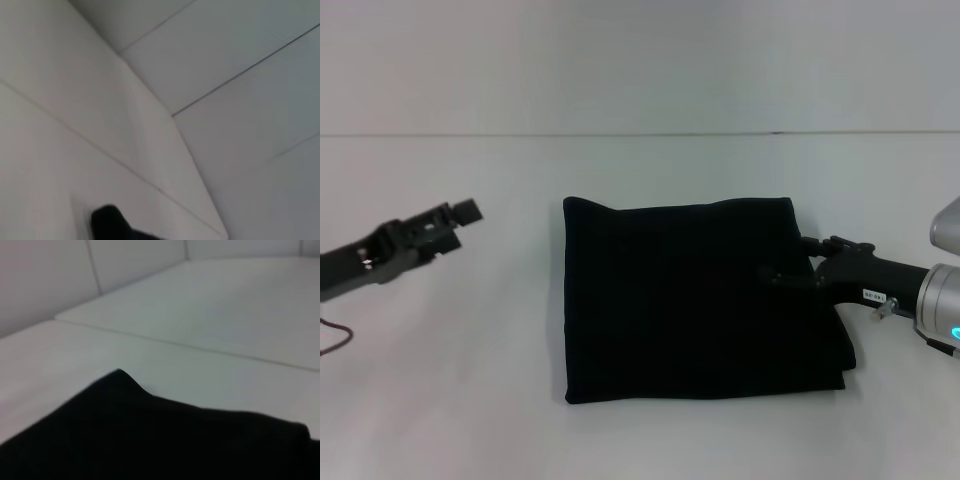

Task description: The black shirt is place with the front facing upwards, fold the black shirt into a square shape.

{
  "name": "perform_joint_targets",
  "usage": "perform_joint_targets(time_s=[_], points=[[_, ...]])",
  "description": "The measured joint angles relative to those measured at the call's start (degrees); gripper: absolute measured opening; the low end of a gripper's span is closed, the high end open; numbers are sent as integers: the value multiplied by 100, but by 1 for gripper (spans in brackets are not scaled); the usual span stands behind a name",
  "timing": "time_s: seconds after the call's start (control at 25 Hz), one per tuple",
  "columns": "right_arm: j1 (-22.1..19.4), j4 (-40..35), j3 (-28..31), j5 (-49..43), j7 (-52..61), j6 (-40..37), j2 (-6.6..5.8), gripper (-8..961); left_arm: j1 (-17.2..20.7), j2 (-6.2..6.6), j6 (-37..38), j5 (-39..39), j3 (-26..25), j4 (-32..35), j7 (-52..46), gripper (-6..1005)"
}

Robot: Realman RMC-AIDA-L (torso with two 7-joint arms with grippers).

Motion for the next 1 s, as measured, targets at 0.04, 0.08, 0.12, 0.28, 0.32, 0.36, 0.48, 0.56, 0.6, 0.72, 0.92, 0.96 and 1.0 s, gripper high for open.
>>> perform_joint_targets(time_s=[0.04,0.08,0.12,0.28,0.32,0.36,0.48,0.56,0.6,0.72,0.92,0.96,1.0], points=[[-4,10,2,0,-11,18,0,917,-28,2,-31,0,102,0,-94,885],[-9,14,9,0,-19,38,0,915,-60,5,-74,0,230,0,-197,885],[-12,15,14,1,-20,60,0,912,-84,6,-99,0,304,0,-255,884],[-19,1,7,0,-6,178,0,909,-203,14,-146,0,533,0,-488,883],[-26,-14,13,2,-8,182,-1,909,-222,16,-150,1,560,0,-546,882],[-37,-30,27,11,-13,185,-4,909,-241,19,-170,3,590,0,-632,882],[-73,-84,103,43,-25,202,-23,909,-314,44,-375,82,822,-4,-1073,880],[-128,-200,172,51,-36,150,-29,909,-399,61,-627,271,988,-5,-1514,880],[-182,-293,195,51,-55,95,-27,909,-465,80,-790,421,1073,-8,-1783,879],[-433,-601,231,61,-311,-276,2,910,-689,112,-1048,754,1237,-81,-2267,878],[-827,-688,547,114,-1268,-1187,5,910,-1104,104,-1343,1052,1336,-326,-2531,876],[-903,-677,599,119,-1459,-1332,6,910,-1199,83,-1449,1106,1380,-403,-2575,875],[-974,-670,630,121,-1603,-1447,9,910,-1265,68,-1517,1137,1416,-455,-2603,875]])
